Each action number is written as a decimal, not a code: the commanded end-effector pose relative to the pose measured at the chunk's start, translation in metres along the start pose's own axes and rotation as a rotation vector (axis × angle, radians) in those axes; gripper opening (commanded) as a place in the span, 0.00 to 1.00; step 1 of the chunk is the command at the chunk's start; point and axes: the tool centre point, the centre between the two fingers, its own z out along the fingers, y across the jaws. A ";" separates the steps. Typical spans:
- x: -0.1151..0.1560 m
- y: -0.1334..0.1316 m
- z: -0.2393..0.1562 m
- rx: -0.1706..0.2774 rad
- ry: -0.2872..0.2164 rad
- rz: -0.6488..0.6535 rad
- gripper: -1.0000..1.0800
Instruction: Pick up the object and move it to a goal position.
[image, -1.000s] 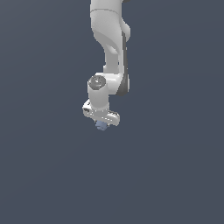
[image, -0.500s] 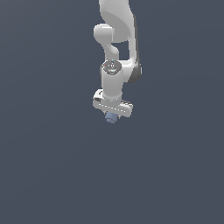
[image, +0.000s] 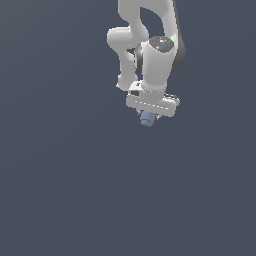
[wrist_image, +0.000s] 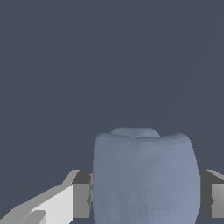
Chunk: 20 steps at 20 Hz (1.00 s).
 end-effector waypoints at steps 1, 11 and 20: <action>-0.013 -0.017 -0.020 -0.001 0.000 0.001 0.00; -0.043 -0.068 -0.073 0.000 -0.001 0.001 0.00; -0.045 -0.074 -0.078 0.001 -0.002 0.001 0.00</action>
